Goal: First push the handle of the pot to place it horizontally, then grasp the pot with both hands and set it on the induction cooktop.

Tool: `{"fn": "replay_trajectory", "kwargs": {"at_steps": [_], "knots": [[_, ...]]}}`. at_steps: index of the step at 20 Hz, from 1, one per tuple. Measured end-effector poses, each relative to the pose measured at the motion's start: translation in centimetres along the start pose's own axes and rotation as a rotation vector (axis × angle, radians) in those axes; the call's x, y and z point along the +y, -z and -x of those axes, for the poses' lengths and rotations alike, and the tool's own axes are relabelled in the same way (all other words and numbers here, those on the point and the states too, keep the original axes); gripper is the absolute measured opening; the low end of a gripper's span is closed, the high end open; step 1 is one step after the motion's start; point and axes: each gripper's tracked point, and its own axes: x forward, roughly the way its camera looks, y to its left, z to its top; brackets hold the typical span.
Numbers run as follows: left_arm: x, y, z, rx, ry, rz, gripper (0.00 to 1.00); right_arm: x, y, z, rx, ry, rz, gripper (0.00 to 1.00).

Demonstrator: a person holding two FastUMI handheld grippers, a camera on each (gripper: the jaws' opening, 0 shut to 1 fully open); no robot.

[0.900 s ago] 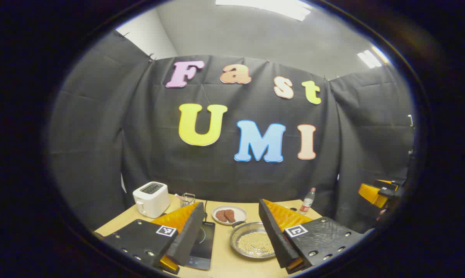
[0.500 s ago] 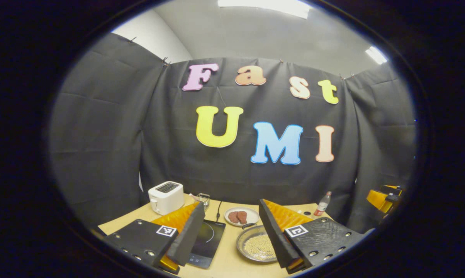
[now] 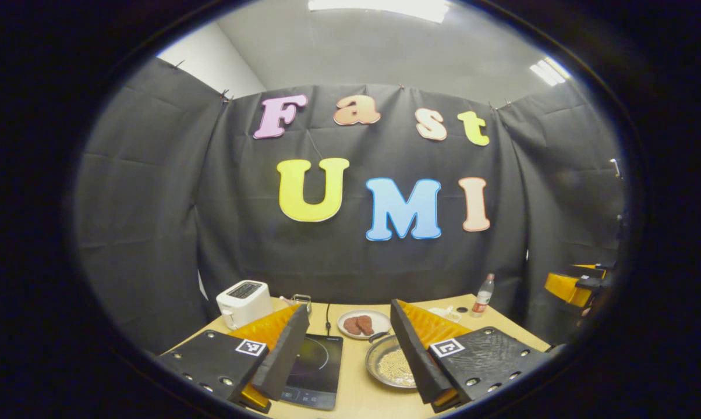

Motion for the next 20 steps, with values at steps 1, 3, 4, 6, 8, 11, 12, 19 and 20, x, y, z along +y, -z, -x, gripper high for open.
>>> {"fn": "replay_trajectory", "kwargs": {"at_steps": [1, 3, 4, 6, 8, 11, 12, 19, 20], "knots": [[0.5, 0.3, -0.1, 0.005, 0.009, 0.008, 0.84, 0.7, 0.2, 0.2, 0.003, 0.003, 0.004, 0.97], [1.5, 1.2, -0.3, 0.009, 0.024, 0.026, 0.84, 1.9, 0.4, 0.6, 0.007, 0.003, 0.016, 0.97], [2.2, 1.6, -0.4, 0.018, 0.028, 0.038, 0.84, 2.5, 0.5, 0.7, 0.006, 0.003, 0.023, 0.97], [3.1, 2.0, -0.5, 0.023, 0.046, 0.064, 0.84, 3.7, 0.8, 0.8, 0.012, 0.002, 0.035, 0.95], [4.4, 2.4, -0.4, 0.024, 0.048, 0.071, 0.84, 4.9, 1.3, 0.8, 0.028, -0.001, 0.044, 0.95], [6.0, 3.1, -0.2, 0.028, 0.056, 0.066, 0.84, 6.3, 2.2, 0.7, 0.078, -0.003, 0.057, 0.97], [6.5, 3.5, -0.1, 0.032, 0.056, 0.068, 0.84, 6.8, 2.3, 0.7, 0.091, -0.002, 0.058, 0.95], [9.4, 4.5, 0.9, 0.051, 0.001, 0.101, 0.89, 10.6, 6.1, 0.2, 0.229, -0.097, 0.058, 0.81], [9.8, 4.7, 1.3, 0.05, -0.002, 0.091, 0.84, 11.3, 6.5, 0.0, 0.246, -0.116, 0.057, 0.8]]}}
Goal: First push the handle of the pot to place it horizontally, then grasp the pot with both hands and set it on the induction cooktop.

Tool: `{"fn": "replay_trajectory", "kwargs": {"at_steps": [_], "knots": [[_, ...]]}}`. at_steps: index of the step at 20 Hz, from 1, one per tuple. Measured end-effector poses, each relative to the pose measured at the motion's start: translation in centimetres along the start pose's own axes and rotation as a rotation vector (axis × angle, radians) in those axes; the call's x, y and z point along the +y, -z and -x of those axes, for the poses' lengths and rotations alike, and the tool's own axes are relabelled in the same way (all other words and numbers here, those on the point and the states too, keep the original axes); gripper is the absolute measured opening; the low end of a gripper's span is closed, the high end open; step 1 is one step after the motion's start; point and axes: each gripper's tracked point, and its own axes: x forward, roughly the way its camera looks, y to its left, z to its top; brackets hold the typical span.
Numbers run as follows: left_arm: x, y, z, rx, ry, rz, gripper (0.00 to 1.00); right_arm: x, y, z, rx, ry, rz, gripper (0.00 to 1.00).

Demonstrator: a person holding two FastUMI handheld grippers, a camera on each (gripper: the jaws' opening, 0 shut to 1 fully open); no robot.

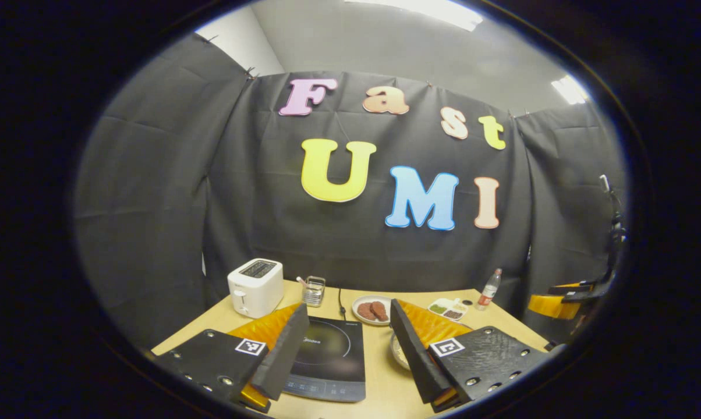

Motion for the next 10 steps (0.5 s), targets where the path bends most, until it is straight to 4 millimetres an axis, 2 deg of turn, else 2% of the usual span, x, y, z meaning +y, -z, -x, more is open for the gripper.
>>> {"fn": "replay_trajectory", "kwargs": {"at_steps": [1, 3, 4, 5, 6, 7, 8, 9, 10], "knots": [[0.2, 0.2, 0.2, 0.0, -0.002, -0.01, 0.86, 0.1, 0.6, -0.2, 0.017, -0.007, -0.006, 0.7], [0.7, 0.7, 0.6, 0.013, -0.004, -0.016, 0.84, 0.6, 1.9, -0.6, 0.056, -0.019, -0.02, 0.48], [0.8, 1.2, 0.9, 0.02, -0.007, -0.014, 0.84, 0.6, 2.4, -1.0, 0.079, -0.026, -0.025, 0.42], [0.9, 1.3, 1.1, 0.023, -0.011, -0.01, 0.84, 1.1, 3.3, -1.4, 0.11, -0.039, -0.027, 0.26], [1.0, 1.5, 1.4, 0.025, -0.012, -0.006, 0.84, 1.2, 4.2, -1.8, 0.143, -0.041, -0.022, 0.21], [1.1, 1.7, 1.5, 0.032, -0.016, -0.002, 0.89, 1.2, 4.8, -1.8, 0.17, -0.048, -0.022, 0.2], [1.4, 2.2, 1.6, 0.043, -0.03, 0.006, 0.84, 1.2, 5.5, -2.0, 0.191, -0.044, -0.026, 0.14], [1.5, 2.3, 1.5, 0.046, -0.035, 0.017, 0.84, 1.1, 5.9, -2.2, 0.216, -0.056, -0.03, 0.0], [1.6, 2.5, 1.6, 0.048, -0.039, 0.025, 0.84, 1.7, 7.2, -3.6, 0.242, -0.076, -0.038, 0.06]]}}
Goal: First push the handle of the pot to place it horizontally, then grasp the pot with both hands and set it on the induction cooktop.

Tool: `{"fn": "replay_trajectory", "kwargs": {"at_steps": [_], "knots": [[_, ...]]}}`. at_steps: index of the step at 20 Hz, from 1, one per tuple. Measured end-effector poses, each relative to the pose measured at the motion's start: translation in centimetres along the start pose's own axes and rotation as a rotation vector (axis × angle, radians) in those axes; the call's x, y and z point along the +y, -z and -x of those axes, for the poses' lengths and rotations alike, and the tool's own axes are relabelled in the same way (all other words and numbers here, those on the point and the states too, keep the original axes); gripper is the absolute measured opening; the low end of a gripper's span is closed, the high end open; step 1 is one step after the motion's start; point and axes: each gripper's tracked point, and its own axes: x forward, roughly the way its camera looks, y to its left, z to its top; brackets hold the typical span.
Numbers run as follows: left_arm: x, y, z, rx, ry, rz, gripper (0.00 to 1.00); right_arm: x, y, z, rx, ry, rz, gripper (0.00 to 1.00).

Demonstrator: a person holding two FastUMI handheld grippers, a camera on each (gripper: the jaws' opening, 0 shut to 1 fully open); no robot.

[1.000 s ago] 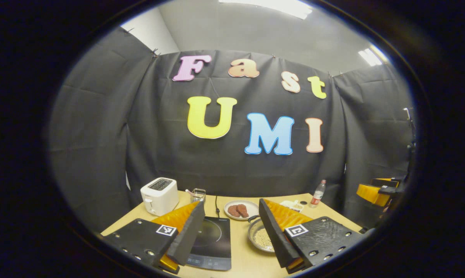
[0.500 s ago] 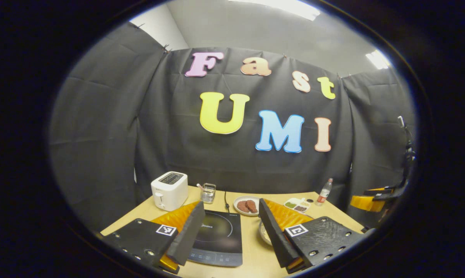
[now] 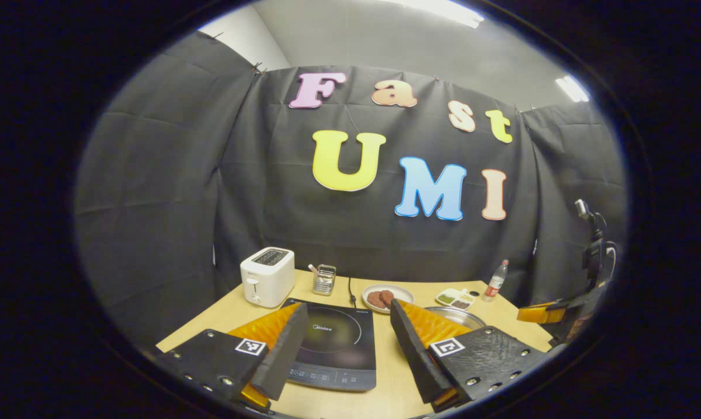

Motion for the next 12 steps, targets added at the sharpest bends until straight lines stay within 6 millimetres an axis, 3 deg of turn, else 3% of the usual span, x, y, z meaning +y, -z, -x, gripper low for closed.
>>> {"fn": "replay_trajectory", "kwargs": {"at_steps": [5, 12], "knots": [[1.5, 0.8, 0.7, 0.016, -0.026, -0.051, 0.86, 1.2, 4.2, -1.0, 0.162, -0.078, -0.033, 0.02], [1.3, 2.8, 1.5, 0.055, -0.032, -0.024, 0.85, 0.7, 9.2, -2.7, 0.323, -0.059, 0.031, 0.02]]}}
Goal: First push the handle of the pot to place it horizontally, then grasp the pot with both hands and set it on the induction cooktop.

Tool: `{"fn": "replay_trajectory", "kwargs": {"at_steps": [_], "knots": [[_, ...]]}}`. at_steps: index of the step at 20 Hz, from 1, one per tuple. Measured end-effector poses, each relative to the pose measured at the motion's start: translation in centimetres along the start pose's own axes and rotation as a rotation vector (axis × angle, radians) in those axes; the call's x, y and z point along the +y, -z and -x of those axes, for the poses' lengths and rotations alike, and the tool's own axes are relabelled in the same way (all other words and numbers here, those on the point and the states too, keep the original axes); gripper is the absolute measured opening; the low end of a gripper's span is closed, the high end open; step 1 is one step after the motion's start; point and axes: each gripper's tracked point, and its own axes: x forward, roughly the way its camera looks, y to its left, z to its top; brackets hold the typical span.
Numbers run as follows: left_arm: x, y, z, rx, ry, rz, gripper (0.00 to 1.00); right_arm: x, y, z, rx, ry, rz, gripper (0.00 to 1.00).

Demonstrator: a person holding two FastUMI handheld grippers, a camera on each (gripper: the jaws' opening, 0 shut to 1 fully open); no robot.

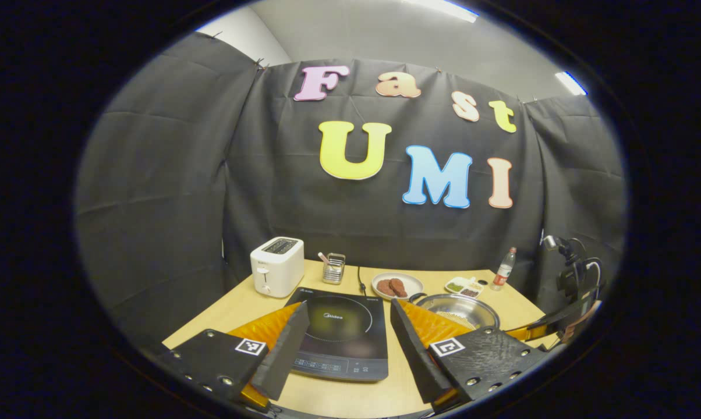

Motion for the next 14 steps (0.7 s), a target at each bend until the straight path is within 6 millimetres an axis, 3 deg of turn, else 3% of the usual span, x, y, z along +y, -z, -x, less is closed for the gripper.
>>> {"fn": "replay_trajectory", "kwargs": {"at_steps": [5, 9, 14], "knots": [[-0.1, 1.7, 0.5, 0.055, 0.013, -0.021, 0.84, 0.1, 1.7, -2.0, 0.072, 0.001, -0.028, 0.02], [0.8, 0.2, 0.6, 0.032, -0.027, -0.059, 0.86, -1.4, 3.1, -3.9, 0.135, 0.029, 0.037, 0.02], [-0.2, 0.6, 0.0, 0.064, -0.044, -0.059, 0.87, -2.6, 4.0, -6.0, 0.195, 0.024, 0.021, 0.02]]}}
